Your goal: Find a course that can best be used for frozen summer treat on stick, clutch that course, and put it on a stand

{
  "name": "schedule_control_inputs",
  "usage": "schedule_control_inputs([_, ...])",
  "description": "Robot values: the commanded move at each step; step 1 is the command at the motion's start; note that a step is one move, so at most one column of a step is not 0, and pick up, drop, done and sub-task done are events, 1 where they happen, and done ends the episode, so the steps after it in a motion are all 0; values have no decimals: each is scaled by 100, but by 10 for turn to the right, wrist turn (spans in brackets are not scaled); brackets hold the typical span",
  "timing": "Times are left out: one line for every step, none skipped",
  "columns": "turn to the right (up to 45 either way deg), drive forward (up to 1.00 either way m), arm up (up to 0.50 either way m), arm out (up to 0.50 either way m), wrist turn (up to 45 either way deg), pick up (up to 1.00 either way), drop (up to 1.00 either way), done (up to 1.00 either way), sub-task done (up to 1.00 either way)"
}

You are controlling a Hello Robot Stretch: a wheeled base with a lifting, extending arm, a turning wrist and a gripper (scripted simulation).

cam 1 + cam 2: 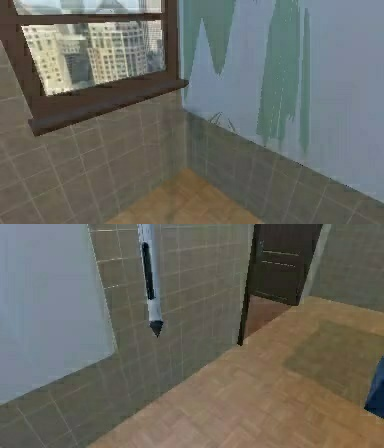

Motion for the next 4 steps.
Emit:
schedule_control_inputs([450,0,0,0,0,0,0,0,0])
schedule_control_inputs([450,0,0,0,0,0,0,0,0])
schedule_control_inputs([270,0,0,0,0,0,0,0,0])
schedule_control_inputs([0,100,0,0,0,0,0,0,0])
